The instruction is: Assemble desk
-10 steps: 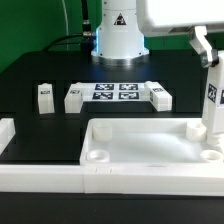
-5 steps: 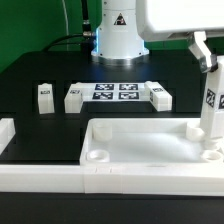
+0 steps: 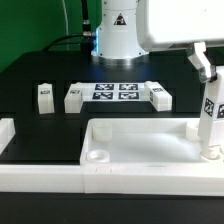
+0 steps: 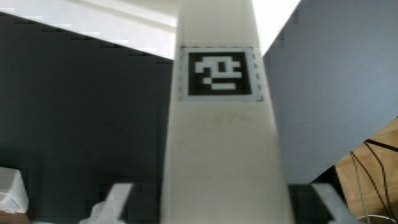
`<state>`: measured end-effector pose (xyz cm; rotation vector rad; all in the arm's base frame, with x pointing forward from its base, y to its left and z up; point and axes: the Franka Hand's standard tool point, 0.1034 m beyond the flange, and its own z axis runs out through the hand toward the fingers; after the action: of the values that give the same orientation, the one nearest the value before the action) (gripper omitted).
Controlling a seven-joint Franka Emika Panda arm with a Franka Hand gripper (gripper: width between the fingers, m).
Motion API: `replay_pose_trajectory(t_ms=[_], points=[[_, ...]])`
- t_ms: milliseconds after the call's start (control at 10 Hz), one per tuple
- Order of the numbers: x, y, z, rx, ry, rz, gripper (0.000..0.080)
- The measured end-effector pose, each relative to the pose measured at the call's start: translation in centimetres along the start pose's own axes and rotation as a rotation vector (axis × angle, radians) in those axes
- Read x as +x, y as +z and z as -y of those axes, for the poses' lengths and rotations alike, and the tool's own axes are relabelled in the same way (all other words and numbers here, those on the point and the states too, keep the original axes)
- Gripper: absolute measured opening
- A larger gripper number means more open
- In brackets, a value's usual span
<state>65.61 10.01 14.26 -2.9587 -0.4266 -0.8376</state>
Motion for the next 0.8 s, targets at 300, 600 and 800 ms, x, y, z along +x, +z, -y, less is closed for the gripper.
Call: replay_pose_trajectory(t_ms=[300,600,800], points=[[-0.09,0.16,0.10,0.000,-0.001,-0.002,0.0291],[-0.48,0.54,0.22,0.003,-0.001,0.006,0.0291],[-0.73,0.77,0.25,0.004,-0.001,0.010,0.0291]])
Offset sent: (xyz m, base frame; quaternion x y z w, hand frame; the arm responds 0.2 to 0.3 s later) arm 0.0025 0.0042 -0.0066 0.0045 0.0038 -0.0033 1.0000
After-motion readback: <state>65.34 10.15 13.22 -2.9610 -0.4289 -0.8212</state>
